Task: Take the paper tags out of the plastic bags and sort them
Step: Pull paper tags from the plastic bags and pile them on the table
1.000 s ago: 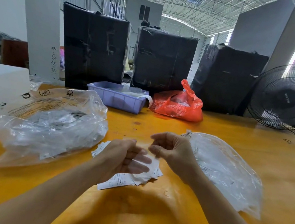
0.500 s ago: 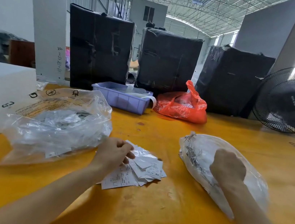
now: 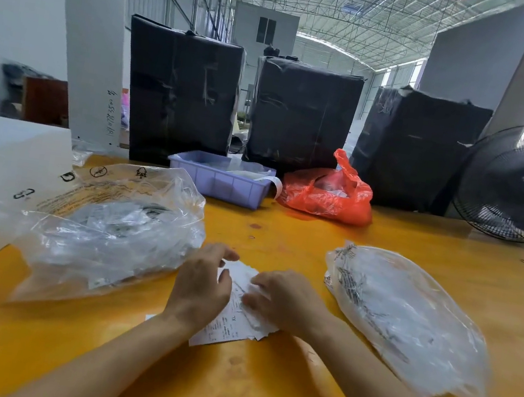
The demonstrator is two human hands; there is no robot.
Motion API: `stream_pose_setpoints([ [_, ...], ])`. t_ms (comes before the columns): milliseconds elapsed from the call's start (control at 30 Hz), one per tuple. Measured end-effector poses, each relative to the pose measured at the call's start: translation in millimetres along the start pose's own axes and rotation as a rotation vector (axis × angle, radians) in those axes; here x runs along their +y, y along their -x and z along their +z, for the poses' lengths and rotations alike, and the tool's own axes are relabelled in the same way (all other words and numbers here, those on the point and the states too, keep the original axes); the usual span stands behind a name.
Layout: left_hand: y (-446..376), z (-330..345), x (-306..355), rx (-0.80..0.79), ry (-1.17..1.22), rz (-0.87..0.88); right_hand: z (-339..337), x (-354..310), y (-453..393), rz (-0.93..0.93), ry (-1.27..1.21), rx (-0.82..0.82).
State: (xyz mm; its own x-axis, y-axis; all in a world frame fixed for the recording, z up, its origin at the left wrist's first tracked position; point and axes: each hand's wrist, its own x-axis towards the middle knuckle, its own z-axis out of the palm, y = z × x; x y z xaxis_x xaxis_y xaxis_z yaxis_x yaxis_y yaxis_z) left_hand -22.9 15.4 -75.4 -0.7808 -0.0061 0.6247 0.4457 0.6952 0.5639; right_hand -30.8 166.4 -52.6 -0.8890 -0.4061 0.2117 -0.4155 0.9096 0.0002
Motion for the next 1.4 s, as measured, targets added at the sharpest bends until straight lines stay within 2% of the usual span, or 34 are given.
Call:
stream_pose_setpoints([
  [167, 0, 2, 0, -0.002, 0.037, -0.004, 9, 6, -1, 0.082, -0.194, 0.165],
  [300, 0, 2, 1, -0.009, 0.057, -0.017, 9, 13, 1, 0.207, -0.488, 0.261],
  [400, 2, 1, 3, -0.003, 0.11, -0.047, 11, 15, 8, 0.295, -0.663, 0.403],
  [500, 5, 3, 8, -0.009, 0.193, -0.085, 6, 15, 12, 0.346, -1.002, 0.548],
  [600, 5, 2, 16, -0.042, 0.39, -0.188, -1, 6, 16, 0.338, -1.407, 0.507],
  [733, 4, 1, 19, -0.215, 0.638, -0.383, -3, -11, 16, 0.312, -1.589, 0.352],
  [1033, 1, -2, 15, -0.088, 0.834, -0.359, 2, -12, 17, 0.258, -1.65, 0.286],
  [1133, 0, -4, 15, -0.04, 0.83, -0.391, 4, -8, 14, 0.322, -1.602, 0.401],
  [1233, -3, -6, 11, 0.055, 0.761, -0.436, 10, 6, 14, 0.38, -1.193, 0.585],
  [1300, -5, -7, 7, 0.121, 0.715, -0.456, 15, 14, 17, 0.343, -0.908, 0.597],
  [1400, -5, -9, 3, 0.161, 0.686, -0.464, 22, 17, 19, 0.232, -0.675, 0.571],
])
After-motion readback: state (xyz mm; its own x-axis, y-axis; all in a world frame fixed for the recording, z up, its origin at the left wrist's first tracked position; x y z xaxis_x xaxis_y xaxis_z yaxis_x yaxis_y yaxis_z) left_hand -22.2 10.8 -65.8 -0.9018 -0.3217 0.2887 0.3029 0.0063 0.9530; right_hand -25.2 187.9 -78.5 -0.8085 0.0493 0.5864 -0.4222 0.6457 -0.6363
